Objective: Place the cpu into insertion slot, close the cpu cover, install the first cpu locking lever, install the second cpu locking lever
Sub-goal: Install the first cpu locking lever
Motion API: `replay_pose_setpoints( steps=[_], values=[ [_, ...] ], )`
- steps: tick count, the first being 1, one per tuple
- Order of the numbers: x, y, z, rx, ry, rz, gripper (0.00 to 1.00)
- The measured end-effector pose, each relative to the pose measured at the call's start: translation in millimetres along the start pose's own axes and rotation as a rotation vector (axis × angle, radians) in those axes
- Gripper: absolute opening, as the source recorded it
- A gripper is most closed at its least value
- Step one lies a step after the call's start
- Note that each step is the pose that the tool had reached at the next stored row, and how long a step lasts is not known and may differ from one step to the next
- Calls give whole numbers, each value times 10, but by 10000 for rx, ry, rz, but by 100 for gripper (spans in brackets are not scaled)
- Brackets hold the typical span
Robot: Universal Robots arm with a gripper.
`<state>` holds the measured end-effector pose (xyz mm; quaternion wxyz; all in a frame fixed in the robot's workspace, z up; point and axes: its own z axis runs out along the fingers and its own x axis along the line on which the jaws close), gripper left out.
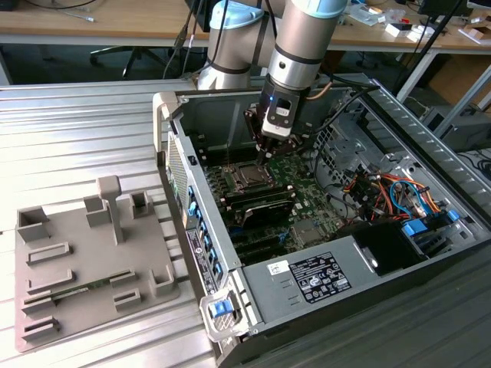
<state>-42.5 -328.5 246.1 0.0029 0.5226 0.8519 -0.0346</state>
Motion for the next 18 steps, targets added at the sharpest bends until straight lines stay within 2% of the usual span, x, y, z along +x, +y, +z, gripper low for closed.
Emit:
replay_pose_setpoints(
  steps=[18],
  values=[
    [0, 0, 0, -15, -21, -378, 11]
  ],
)
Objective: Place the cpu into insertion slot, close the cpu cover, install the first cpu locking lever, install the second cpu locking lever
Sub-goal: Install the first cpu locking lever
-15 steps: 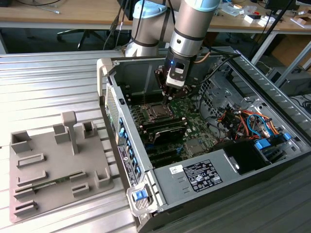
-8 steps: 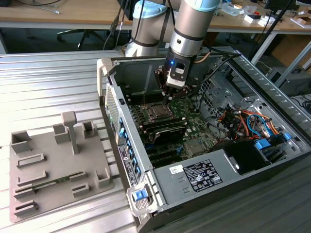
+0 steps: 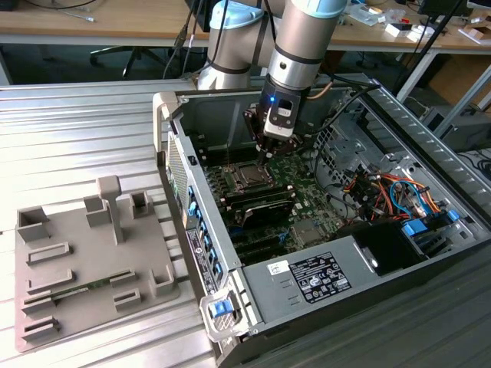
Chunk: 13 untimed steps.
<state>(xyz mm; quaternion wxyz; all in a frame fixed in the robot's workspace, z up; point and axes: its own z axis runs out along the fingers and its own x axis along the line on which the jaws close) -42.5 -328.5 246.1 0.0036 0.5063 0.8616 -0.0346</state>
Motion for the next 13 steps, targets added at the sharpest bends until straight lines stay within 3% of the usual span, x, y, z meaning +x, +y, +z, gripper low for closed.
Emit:
replay_pose_setpoints(
  steps=[13],
  values=[
    [0, 0, 0, -14, -19, -333, 11]
  ],
)
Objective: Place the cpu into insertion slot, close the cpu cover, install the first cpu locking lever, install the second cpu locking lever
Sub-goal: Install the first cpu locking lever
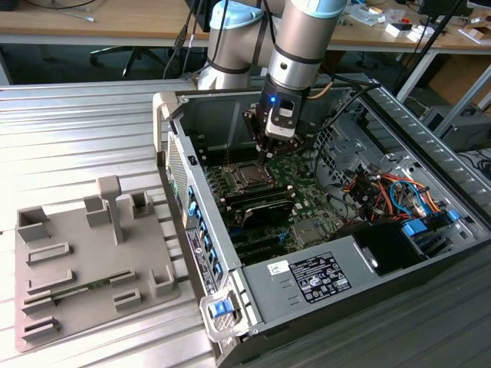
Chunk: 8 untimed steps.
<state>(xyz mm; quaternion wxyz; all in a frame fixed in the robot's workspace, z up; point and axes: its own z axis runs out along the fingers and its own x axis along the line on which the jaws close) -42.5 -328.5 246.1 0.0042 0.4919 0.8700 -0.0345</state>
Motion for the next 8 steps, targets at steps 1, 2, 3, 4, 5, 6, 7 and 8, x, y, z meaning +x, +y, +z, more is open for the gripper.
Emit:
replay_pose_setpoints(
  steps=[1, 2, 3, 4, 5, 6, 7, 8],
  values=[
    [0, 0, 0, -1, -2, -28, 11],
    [0, 0, 0, -2, -3, -56, 11],
    [0, 0, 0, -3, -4, -76, 11],
    [0, 0, 0, -4, -6, -94, 11],
    [0, 0, 0, -6, -7, -125, 11],
    [0, 0, 0, -6, -9, -157, 11],
    [0, 0, 0, -8, -11, -195, 11],
    [0, 0, 0, -10, -13, -231, 11]
  ],
)
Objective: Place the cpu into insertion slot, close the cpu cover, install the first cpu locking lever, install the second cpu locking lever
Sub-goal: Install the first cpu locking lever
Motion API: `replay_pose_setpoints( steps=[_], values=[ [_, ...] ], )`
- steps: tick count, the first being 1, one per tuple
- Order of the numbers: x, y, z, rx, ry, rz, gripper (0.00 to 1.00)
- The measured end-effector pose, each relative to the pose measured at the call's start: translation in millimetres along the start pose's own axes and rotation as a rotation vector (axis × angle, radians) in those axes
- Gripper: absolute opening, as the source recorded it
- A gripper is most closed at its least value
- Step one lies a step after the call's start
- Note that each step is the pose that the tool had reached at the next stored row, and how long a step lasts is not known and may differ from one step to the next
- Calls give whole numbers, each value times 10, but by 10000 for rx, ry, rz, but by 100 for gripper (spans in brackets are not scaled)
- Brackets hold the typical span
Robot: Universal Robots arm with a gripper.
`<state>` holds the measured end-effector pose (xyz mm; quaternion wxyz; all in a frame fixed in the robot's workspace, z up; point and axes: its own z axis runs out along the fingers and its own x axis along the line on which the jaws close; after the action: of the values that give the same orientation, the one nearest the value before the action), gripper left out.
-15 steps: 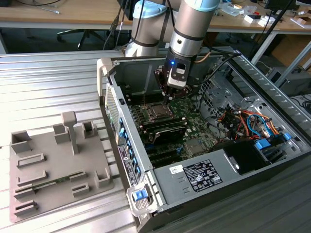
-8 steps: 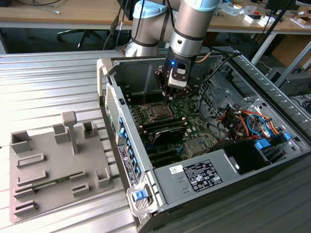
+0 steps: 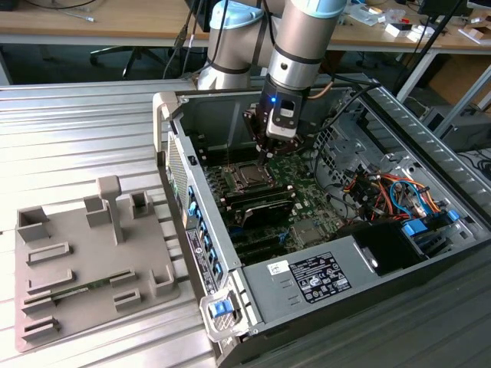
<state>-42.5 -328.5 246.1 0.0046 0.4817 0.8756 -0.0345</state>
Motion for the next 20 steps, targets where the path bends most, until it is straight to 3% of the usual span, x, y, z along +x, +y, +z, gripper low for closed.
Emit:
replay_pose_setpoints(
  steps=[20],
  values=[
    [0, 0, 0, -22, -30, -537, 11]
  ],
)
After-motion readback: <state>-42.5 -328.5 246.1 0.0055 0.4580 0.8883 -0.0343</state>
